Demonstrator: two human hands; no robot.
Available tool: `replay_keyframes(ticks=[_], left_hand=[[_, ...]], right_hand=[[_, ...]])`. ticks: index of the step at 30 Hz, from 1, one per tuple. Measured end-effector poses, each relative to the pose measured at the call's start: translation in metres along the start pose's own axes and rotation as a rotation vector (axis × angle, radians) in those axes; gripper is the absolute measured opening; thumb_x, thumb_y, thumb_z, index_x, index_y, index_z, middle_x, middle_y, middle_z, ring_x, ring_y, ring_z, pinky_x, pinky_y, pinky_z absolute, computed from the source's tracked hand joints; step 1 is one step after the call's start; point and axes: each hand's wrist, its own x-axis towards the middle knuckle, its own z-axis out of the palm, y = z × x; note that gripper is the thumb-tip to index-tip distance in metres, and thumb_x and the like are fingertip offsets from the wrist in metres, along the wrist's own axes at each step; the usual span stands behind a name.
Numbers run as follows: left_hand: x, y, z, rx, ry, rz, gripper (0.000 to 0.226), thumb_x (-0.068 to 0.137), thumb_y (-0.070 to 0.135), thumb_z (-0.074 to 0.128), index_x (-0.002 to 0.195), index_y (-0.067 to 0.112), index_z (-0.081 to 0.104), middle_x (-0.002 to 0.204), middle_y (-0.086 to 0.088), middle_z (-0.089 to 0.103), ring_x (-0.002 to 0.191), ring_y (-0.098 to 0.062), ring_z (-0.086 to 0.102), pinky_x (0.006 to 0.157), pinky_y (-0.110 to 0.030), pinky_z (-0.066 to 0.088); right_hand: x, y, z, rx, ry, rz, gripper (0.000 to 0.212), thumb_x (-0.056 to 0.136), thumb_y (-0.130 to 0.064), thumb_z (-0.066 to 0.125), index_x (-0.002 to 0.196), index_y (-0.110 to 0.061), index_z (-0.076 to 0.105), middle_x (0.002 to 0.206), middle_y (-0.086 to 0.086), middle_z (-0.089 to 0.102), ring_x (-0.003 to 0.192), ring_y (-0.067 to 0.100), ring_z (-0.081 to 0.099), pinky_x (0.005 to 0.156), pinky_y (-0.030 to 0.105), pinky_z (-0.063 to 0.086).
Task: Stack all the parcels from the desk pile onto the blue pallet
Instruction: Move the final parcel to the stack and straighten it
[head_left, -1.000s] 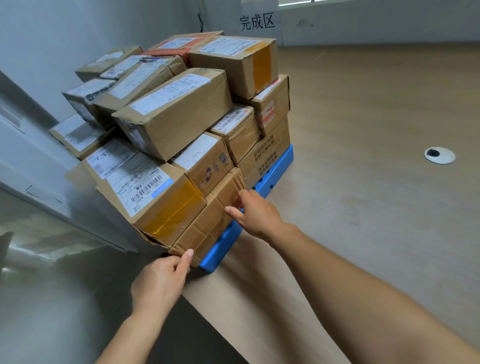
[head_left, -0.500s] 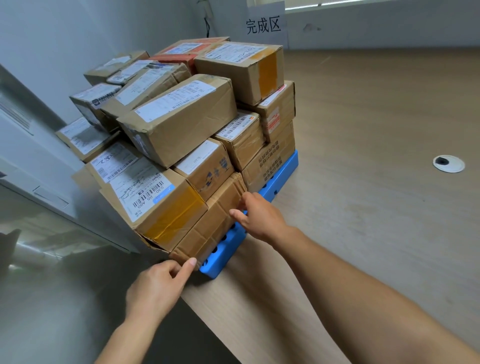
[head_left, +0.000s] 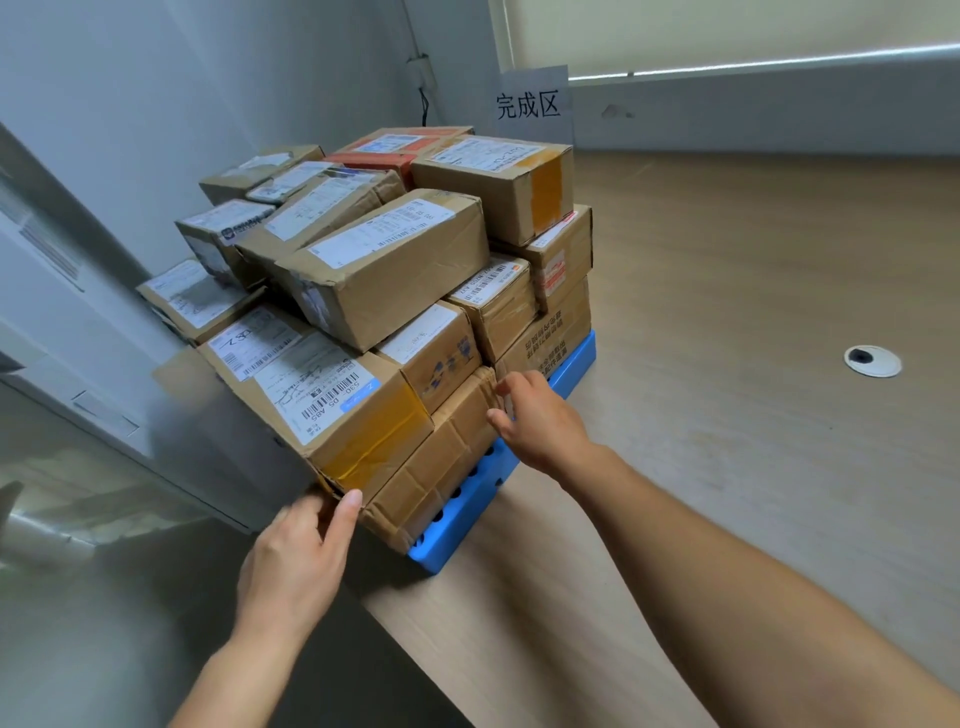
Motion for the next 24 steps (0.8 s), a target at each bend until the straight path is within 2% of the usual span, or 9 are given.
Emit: replay_keyframes(ticks=[4, 7, 11, 14, 16, 19, 24], left_hand=[[0.000, 0.000, 0.001, 0.005, 0.006, 0.012, 0.030, 0.091, 0.045, 0.045, 0.071, 0.023, 0.045, 0.070, 0.007, 0.048, 0.070, -0.014, 0.047, 0.060, -0.028, 0.032], [-0.004, -0.005, -0.002, 0.002, -0.035, -0.025, 0.028, 0.090, 0.050, 0.047, 0.083, 0.023, 0.051, 0.081, 0.007, 0.053, 0.078, -0.014, 0.051, 0.064, -0.028, 0.037], [-0.028, -0.014, -0.009, -0.040, -0.019, -0.073, 0.026, 0.090, 0.048, 0.050, 0.088, 0.023, 0.053, 0.086, 0.006, 0.057, 0.079, -0.015, 0.053, 0.065, -0.029, 0.039], [-0.047, -0.023, -0.013, -0.107, 0.013, -0.070, 0.022, 0.090, 0.045, 0.052, 0.093, 0.023, 0.055, 0.092, 0.003, 0.060, 0.081, -0.015, 0.055, 0.067, -0.029, 0.041], [-0.056, -0.029, -0.016, -0.137, 0.018, -0.051, 0.022, 0.091, 0.043, 0.052, 0.102, 0.024, 0.055, 0.102, 0.003, 0.060, 0.088, -0.014, 0.055, 0.070, -0.029, 0.042], [-0.062, -0.038, -0.027, -0.149, 0.027, -0.001, 0.034, 0.092, 0.043, 0.050, 0.119, 0.023, 0.053, 0.119, 0.003, 0.056, 0.105, -0.014, 0.054, 0.079, -0.030, 0.043], [-0.076, -0.061, -0.056, -0.105, 0.028, 0.097, 0.048, 0.093, 0.043, 0.047, 0.137, 0.023, 0.043, 0.139, 0.004, 0.045, 0.127, -0.015, 0.040, 0.097, -0.032, 0.036]], right_hand=[[-0.014, -0.005, 0.001, -0.039, -0.007, 0.003, 0.037, 0.095, -0.036, 0.050, 0.127, -0.019, 0.045, 0.133, 0.002, 0.043, 0.108, 0.018, 0.053, 0.088, 0.037, 0.050], [-0.036, -0.016, 0.000, -0.102, 0.001, -0.026, 0.035, 0.096, -0.037, 0.047, 0.126, -0.020, 0.047, 0.128, 0.001, 0.047, 0.107, 0.017, 0.052, 0.088, 0.037, 0.049], [-0.079, -0.038, 0.001, -0.218, 0.051, -0.151, 0.025, 0.097, -0.037, 0.043, 0.117, -0.022, 0.050, 0.113, -0.002, 0.051, 0.094, 0.015, 0.051, 0.072, 0.026, 0.044], [-0.111, -0.062, 0.008, -0.310, 0.086, -0.258, 0.023, 0.098, -0.035, 0.043, 0.114, -0.021, 0.051, 0.105, 0.000, 0.052, 0.088, 0.016, 0.049, 0.067, 0.025, 0.044], [-0.128, -0.079, 0.012, -0.340, 0.108, -0.316, 0.021, 0.098, -0.033, 0.043, 0.111, -0.020, 0.051, 0.103, 0.000, 0.052, 0.085, 0.016, 0.048, 0.066, 0.025, 0.046], [-0.145, -0.107, 0.016, -0.373, 0.145, -0.370, 0.021, 0.099, -0.031, 0.041, 0.111, -0.019, 0.053, 0.102, 0.000, 0.053, 0.083, 0.015, 0.046, 0.063, 0.024, 0.041], [-0.172, -0.153, 0.031, -0.451, 0.211, -0.408, 0.024, 0.099, -0.032, 0.038, 0.106, -0.017, 0.055, 0.098, 0.002, 0.053, 0.080, 0.017, 0.046, 0.062, 0.027, 0.040]])
